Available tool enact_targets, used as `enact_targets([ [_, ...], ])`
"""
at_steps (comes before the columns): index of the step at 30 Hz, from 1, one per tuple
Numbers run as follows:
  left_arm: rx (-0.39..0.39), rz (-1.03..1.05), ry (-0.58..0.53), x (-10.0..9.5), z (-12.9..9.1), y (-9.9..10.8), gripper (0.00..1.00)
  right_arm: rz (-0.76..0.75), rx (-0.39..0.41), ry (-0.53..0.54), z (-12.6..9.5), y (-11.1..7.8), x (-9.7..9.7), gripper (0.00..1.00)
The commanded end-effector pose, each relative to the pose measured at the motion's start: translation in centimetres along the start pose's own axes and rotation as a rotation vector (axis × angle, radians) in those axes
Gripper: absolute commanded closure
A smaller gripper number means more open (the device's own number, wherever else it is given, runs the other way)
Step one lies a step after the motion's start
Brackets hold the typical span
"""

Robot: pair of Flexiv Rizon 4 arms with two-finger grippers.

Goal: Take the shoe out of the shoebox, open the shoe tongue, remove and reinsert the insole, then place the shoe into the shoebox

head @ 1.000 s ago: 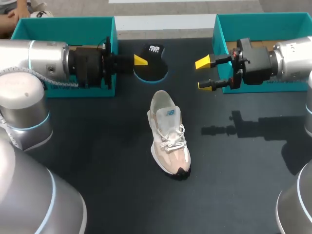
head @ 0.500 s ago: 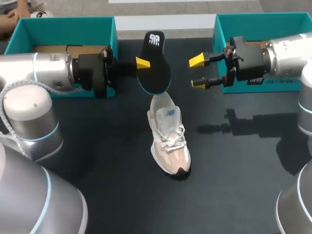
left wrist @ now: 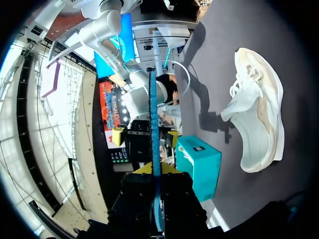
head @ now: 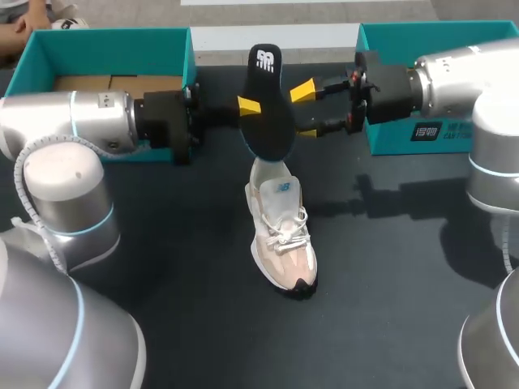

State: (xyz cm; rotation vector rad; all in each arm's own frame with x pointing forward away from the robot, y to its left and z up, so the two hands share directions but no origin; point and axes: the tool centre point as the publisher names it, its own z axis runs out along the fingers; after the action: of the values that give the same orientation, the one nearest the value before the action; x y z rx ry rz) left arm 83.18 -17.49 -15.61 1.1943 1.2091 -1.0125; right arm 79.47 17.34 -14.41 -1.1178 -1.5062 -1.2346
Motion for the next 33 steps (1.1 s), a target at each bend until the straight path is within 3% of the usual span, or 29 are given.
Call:
enact_targets([
  [1, -0.007, 0.013, -0.019, 1.2, 2.1, 0.9, 1.00, 0.000, 0.020, 0.012, 1.1, 0.6, -0.3, 0.33],
  [3, -0.013, 0.015, -0.034, 1.3, 2.6, 1.1, 1.00, 0.003, 0.023, 0.016, 1.3, 0.6, -0.3, 0.50],
  [4, -0.012, 0.017, -0.036, 1.3, 2.8, 1.1, 1.00, 0.004, 0.025, 0.021, 1.4, 0.5, -0.4, 0.52],
  [10, -0.010, 0.026, -0.049, 1.2, 3.4, 1.3, 1.00, 0.012, 0.032, 0.039, 2.1, 0.4, -0.8, 0.54],
  [14, -0.008, 0.026, -0.050, 1.2, 3.4, 1.3, 1.00, 0.018, 0.032, 0.041, 2.1, 0.2, -1.1, 0.62],
  [26, 0.015, 0.018, -0.075, 0.4, 3.2, 0.3, 1.00, 0.027, 0.033, 0.049, 2.1, 0.7, -1.9, 0.65],
  [29, 0.013, 0.020, -0.075, 0.4, 3.2, 0.3, 1.00, 0.026, 0.037, 0.048, 2.0, 0.8, -1.9, 0.76],
  [33, 0.008, 0.024, -0.074, 0.5, 3.2, 0.3, 1.00, 0.024, 0.038, 0.048, 1.9, 0.8, -1.9, 0.75],
])
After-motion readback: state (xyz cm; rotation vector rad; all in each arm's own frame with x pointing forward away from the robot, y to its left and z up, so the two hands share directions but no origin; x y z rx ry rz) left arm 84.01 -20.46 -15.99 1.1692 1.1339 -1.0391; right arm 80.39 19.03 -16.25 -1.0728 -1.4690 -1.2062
